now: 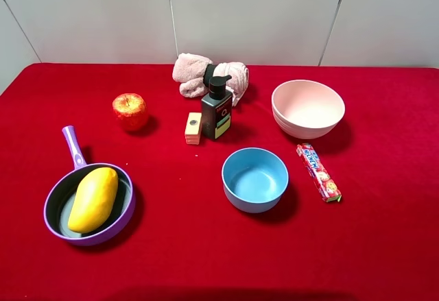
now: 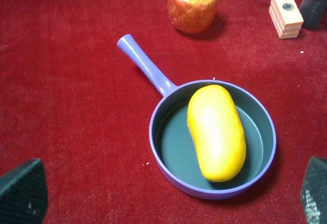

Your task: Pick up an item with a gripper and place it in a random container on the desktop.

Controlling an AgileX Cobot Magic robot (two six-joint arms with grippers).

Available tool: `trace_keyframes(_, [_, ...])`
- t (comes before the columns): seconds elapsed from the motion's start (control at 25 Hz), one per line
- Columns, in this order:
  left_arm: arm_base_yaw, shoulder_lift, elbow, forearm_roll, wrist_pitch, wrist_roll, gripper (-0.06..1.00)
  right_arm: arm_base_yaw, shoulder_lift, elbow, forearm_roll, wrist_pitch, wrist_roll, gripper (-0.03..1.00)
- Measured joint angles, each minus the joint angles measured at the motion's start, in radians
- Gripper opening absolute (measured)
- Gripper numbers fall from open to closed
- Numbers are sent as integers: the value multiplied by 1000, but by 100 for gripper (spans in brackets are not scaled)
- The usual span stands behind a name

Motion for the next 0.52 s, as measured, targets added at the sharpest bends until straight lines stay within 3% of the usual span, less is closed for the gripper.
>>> trace_keyframes(0.52, [0, 0, 0, 0, 0, 1, 99, 0, 0, 0, 0, 0, 0, 69])
